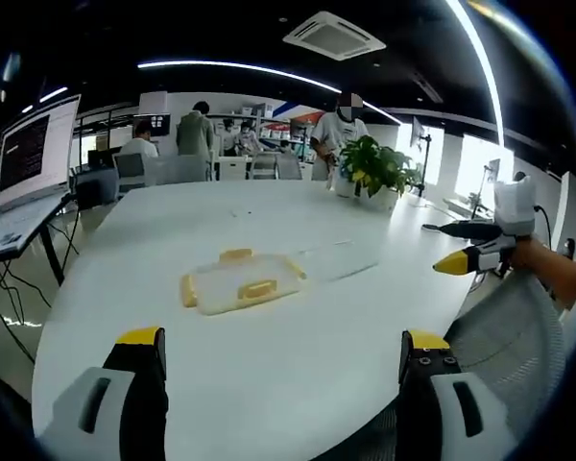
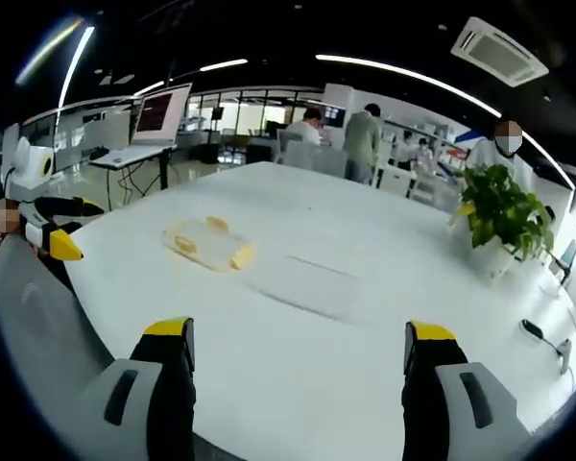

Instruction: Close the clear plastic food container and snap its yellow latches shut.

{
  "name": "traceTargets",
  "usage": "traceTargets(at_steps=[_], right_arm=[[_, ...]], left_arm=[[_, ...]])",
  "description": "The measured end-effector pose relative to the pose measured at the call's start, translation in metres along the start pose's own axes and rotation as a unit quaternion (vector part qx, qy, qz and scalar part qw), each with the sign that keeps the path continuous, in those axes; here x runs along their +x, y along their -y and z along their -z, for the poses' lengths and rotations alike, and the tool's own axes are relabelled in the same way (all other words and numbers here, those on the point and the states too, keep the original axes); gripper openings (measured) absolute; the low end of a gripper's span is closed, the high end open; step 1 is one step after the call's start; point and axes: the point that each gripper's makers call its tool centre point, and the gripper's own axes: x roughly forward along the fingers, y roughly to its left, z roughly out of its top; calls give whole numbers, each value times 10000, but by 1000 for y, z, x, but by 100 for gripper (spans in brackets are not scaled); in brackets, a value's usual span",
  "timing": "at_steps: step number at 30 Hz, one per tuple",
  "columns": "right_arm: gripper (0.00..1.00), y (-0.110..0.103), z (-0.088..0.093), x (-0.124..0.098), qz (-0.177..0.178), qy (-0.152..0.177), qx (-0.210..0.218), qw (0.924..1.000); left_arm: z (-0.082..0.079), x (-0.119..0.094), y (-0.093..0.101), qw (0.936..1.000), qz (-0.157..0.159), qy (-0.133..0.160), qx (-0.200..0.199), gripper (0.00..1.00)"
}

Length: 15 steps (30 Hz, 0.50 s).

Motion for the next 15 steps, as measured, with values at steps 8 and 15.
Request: traceTargets(at_steps=[8,15], right_arm=[[87,0,-2,0,-46,42,100,9999],[87,0,-1,0,-29,49,95,9999]], left_arm=[[-7,-1,-2,9998,-47,203,-39,99],[-2,0,-2,10000,-46,78,31,99]])
